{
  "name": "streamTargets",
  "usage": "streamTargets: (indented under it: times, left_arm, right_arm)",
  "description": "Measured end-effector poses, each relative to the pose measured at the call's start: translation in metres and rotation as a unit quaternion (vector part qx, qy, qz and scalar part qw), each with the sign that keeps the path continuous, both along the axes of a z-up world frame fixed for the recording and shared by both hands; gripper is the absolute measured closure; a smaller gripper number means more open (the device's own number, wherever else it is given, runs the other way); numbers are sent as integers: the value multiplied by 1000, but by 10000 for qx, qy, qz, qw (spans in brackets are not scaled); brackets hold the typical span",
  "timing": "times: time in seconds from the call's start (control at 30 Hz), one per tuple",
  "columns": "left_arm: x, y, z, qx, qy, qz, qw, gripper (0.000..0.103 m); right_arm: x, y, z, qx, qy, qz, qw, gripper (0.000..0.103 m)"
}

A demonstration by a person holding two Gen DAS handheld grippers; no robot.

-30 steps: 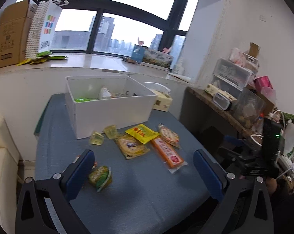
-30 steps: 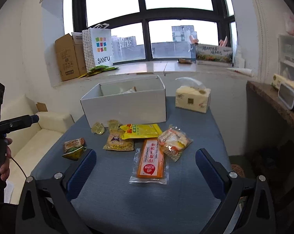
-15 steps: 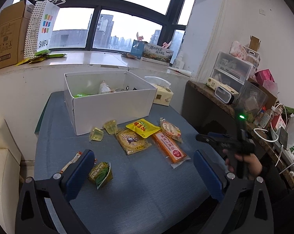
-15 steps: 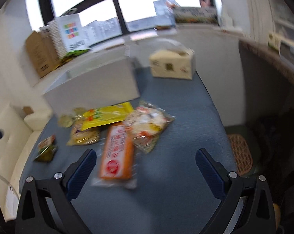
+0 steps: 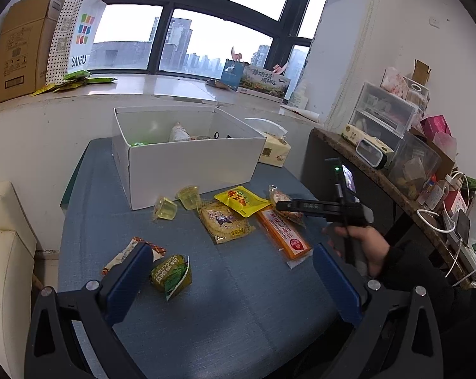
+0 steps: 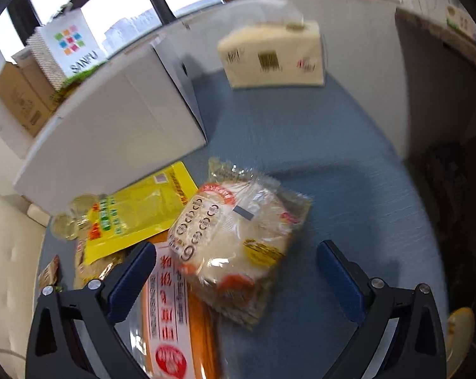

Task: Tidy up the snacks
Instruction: 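Grasp the round bread packet with the right tool while the left grasps the green garlic bag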

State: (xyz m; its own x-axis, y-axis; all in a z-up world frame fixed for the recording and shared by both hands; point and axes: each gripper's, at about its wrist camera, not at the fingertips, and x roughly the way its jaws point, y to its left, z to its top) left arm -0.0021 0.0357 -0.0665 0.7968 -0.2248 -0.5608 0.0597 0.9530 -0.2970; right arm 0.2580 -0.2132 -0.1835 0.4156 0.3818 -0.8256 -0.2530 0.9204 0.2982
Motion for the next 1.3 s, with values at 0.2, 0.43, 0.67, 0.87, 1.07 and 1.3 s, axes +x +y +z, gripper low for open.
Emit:
streamTargets:
  times: [0.2,0.43,0.67,0.87,1.07,1.3]
  left_arm:
    - [0,12,-6,-105,89,166,9998,0]
    - [5,18,-17,194,311,311,9988,0]
    - [14,16,-41,886,659,395,9931,0]
    - [30,23,-64,772,1041,322,9910,0]
    - [48,9,-90,565,1353,295,9887,0]
    - [82,9,-117,925,1706,343,9804,47]
  right_arm:
    - [0,20,1,-523,-271,197,9981,21]
    - [-26,-7,26,100,-525,176,9984,23]
    - [-73,-35,74,731,-876,254,9932,22]
    - [-117,-43,101,1020,-1109,303,9881,22]
    - [-137,-40,103,1044,-1085,477,9874,22]
    - [-141,-26,98,967,-1058,720,9871,22]
